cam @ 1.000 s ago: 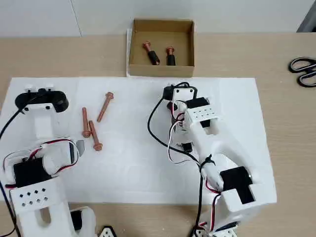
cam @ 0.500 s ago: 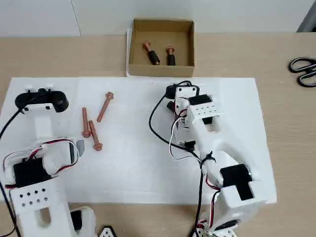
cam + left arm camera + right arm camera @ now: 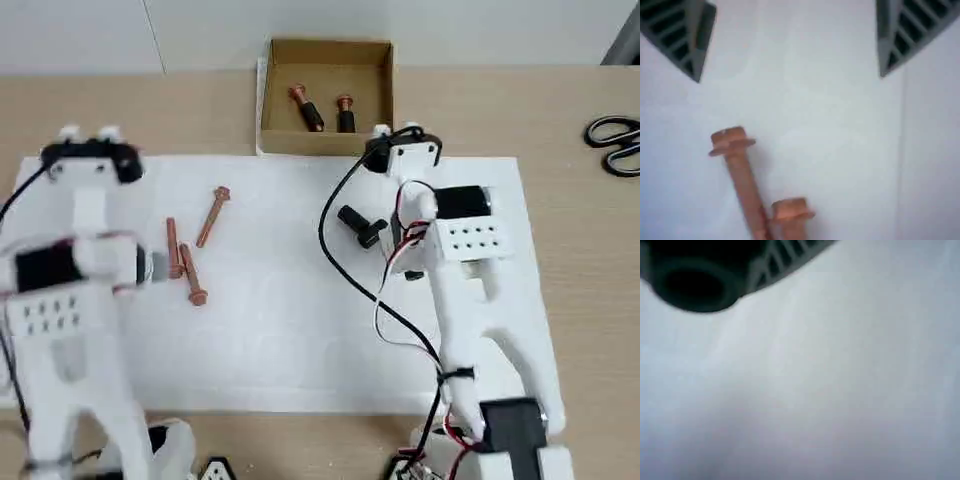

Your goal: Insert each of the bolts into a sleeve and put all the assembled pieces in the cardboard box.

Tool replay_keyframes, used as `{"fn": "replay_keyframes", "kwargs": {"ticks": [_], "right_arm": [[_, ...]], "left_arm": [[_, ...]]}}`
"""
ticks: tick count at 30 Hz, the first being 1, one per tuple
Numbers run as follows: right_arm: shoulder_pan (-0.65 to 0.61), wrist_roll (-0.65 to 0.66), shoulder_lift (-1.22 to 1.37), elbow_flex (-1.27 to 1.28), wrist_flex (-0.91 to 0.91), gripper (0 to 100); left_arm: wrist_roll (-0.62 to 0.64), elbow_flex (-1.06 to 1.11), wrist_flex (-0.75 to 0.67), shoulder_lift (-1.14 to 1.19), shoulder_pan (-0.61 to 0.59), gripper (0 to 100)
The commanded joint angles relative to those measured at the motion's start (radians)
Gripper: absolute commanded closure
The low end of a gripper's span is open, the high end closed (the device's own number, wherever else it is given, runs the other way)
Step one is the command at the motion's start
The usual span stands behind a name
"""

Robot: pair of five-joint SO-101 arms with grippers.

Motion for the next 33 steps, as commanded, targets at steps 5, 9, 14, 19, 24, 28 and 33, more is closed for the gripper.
{"fn": "replay_keyframes", "kwargs": {"ticks": [5, 9, 14, 19, 24, 28, 33], "right_arm": [[0.005, 0.012, -0.056, -0.04, 0.03, 99.5], [0.005, 0.012, -0.056, -0.04, 0.03, 99.5], [0.005, 0.012, -0.056, -0.04, 0.03, 99.5], [0.005, 0.012, -0.056, -0.04, 0.027, 99.5], [0.005, 0.012, -0.056, -0.04, 0.021, 99.5], [0.005, 0.012, -0.056, -0.04, 0.021, 99.5], [0.005, 0.012, -0.056, -0.04, 0.021, 99.5]], "left_arm": [[-0.112, -0.334, -0.009, 0.434, 0.166, 79], [-0.114, -0.526, -0.034, 0.683, 0.178, 79], [-0.112, -0.777, -0.026, 0.953, 0.18, 79], [-0.112, -1.027, 0.011, 1.148, 0.184, 79], [-0.112, -1.254, 0.06, 1.309, 0.186, 79], [-0.112, -1.391, 0.097, 1.427, 0.186, 79], [-0.112, -1.52, 0.129, 1.542, 0.186, 79]]}}
